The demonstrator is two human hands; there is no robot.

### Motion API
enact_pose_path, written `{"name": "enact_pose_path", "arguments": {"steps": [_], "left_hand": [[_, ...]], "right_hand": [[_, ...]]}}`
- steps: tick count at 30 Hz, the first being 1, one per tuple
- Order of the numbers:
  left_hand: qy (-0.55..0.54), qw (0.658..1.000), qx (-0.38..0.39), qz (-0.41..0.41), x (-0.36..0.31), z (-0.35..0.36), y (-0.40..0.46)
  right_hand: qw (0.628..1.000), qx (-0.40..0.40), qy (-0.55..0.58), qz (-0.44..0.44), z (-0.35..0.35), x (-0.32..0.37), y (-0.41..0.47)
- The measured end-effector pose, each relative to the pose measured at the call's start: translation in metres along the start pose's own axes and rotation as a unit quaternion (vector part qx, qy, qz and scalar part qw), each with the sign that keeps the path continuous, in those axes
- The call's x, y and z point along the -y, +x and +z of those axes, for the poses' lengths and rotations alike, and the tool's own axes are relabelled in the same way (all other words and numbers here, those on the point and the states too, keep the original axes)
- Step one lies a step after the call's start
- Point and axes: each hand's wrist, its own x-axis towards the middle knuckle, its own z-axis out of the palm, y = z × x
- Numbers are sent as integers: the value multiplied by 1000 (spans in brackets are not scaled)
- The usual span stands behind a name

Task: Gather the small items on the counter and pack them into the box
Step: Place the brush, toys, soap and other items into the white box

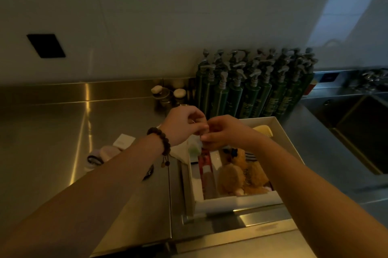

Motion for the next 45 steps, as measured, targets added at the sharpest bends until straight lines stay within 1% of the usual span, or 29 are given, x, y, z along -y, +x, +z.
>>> {"name": "enact_pose_path", "arguments": {"steps": [3, 5, 7, 9, 12, 14, 17, 21, 24, 26, 28, 30, 32, 34, 36, 38, 41, 43, 45], "left_hand": [[27, 999, -17, 2, 1, 8, 1], [61, 998, 0, 2, 8, 11, -3], [125, 991, 47, -8, 20, 9, -11], [198, 975, 99, -22, 34, 7, -19], [259, 950, 161, -67, 54, 7, -33], [255, 946, 179, -86, 62, 10, -41], [237, 953, 172, -79, 66, 11, -48], [223, 958, 166, -69, 68, 11, -48], [210, 961, 165, -69, 69, 12, -49], [194, 965, 161, -76, 70, 14, -49], [186, 967, 157, -79, 70, 16, -49], [185, 970, 144, -72, 69, 17, -50], [170, 975, 127, -68, 71, 14, -55], [173, 975, 117, -80, 80, 1, -63], [196, 971, 95, -98, 94, -19, -73], [213, 968, 55, -121, 110, -43, -86], [225, 956, -16, -190, 136, -77, -109], [212, 948, -60, -230, 150, -98, -122], [214, 945, -70, -239, 159, -114, -129]], "right_hand": [[999, -21, 34, 15, 2, -1, 0], [996, -18, 67, 52, 3, -12, 3], [992, -21, 39, 117, 10, -27, 6], [983, -24, -7, 183, 22, -41, 9], [974, -18, -39, 222, 42, -55, 13], [972, -6, -81, 221, 52, -57, 18], [964, -3, -133, 230, 64, -53, 26], [961, -22, -157, 226, 72, -51, 31], [957, -20, -176, 231, 71, -49, 30], [951, -28, -205, 228, 66, -47, 28], [950, -58, -207, 225, 59, -40, 25], [965, -118, -127, 195, 55, -31, 26], [972, -177, -53, 148, 56, -15, 28], [976, -195, -26, 95, 63, 3, 35], [981, -185, -14, 56, 75, 20, 47], [988, -146, -33, 45, 92, 33, 60], [992, -76, -91, 50, 129, 36, 84], [989, -46, -129, 54, 154, 35, 101], [986, -25, -150, 65, 176, 34, 119]]}}
